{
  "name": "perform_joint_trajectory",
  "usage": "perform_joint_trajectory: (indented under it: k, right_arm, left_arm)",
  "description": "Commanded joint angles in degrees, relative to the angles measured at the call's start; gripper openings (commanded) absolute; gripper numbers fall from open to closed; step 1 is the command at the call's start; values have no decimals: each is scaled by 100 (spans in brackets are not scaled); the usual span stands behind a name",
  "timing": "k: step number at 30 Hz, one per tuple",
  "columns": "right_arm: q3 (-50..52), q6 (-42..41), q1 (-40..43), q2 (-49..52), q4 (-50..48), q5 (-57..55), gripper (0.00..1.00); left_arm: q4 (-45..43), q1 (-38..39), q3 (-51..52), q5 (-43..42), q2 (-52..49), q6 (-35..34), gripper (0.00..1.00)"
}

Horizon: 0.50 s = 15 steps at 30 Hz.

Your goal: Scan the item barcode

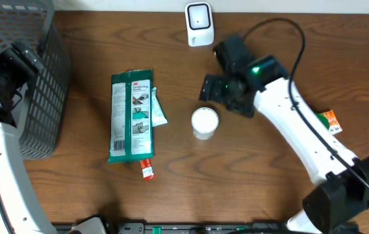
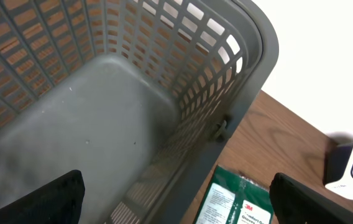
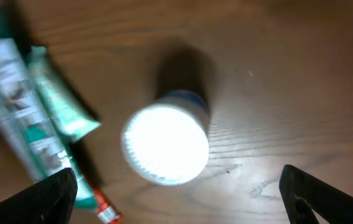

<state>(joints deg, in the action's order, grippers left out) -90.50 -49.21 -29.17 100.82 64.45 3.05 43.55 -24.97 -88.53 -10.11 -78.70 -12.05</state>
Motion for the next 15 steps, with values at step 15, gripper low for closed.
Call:
perform_joint_trajectory:
  k: [15]
  right_arm:
    - [1950,-942,-901,44,-2225,-761,96]
  left_arm:
    - [9,-13,-52,31,7,-31,93]
